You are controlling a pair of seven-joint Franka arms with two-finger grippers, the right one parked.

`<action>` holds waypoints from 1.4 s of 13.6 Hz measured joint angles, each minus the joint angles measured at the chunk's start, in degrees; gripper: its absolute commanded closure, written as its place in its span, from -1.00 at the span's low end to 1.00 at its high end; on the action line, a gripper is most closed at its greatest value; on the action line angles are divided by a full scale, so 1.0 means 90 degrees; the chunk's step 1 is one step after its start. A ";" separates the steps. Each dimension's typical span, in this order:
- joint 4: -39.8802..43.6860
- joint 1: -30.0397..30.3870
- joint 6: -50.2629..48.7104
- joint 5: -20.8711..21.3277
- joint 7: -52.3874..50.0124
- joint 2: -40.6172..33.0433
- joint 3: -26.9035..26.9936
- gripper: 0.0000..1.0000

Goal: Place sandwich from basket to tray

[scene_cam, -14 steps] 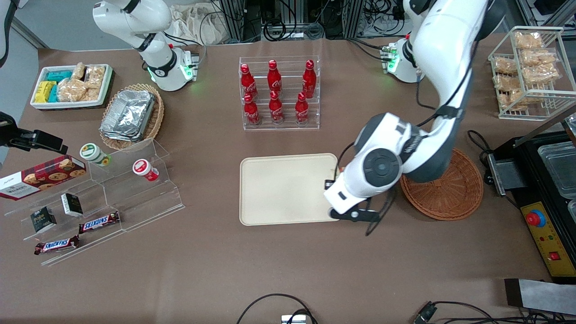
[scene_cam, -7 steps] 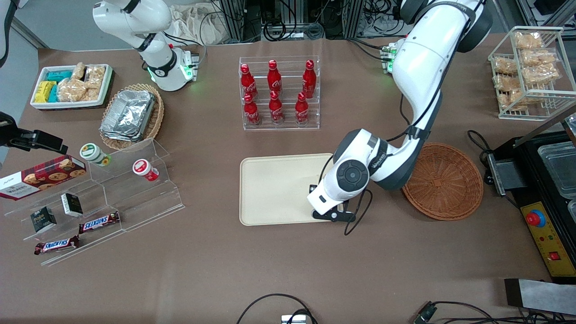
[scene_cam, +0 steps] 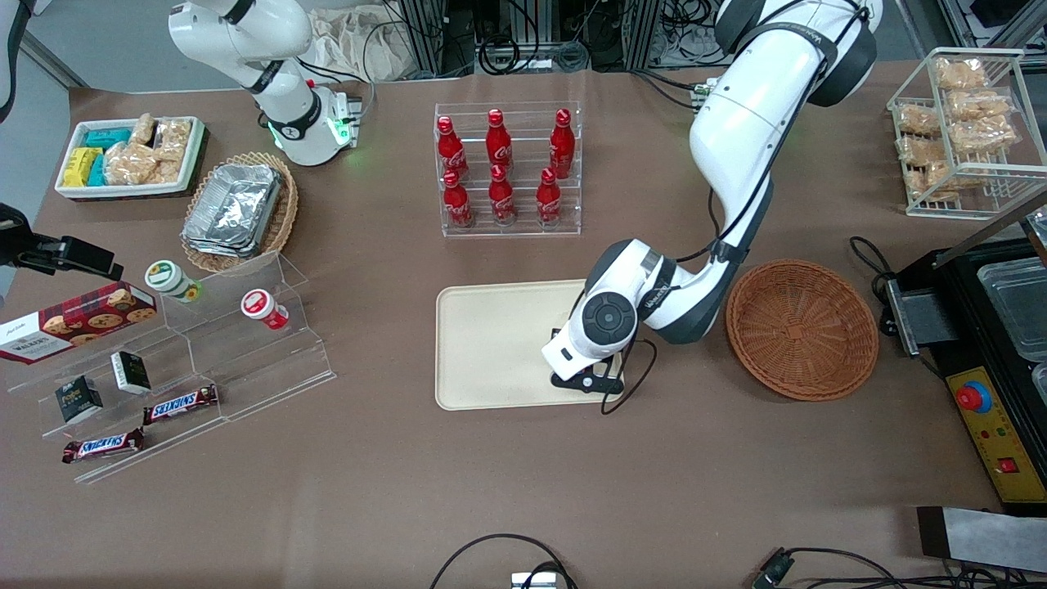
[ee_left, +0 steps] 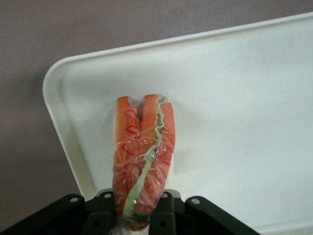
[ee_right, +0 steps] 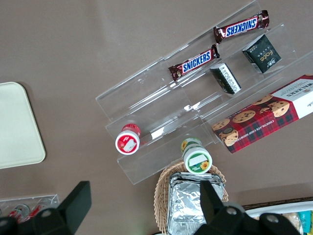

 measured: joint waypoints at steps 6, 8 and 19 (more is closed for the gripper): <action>0.0008 0.0218 -0.1194 0.0033 -0.0035 -0.0765 0.0058 -1.00; 0.0012 0.0346 -0.1623 0.0044 -0.0054 -0.1160 0.0083 -1.00; -0.2567 0.1956 -0.1789 0.0338 0.1163 -0.4413 0.0111 -1.00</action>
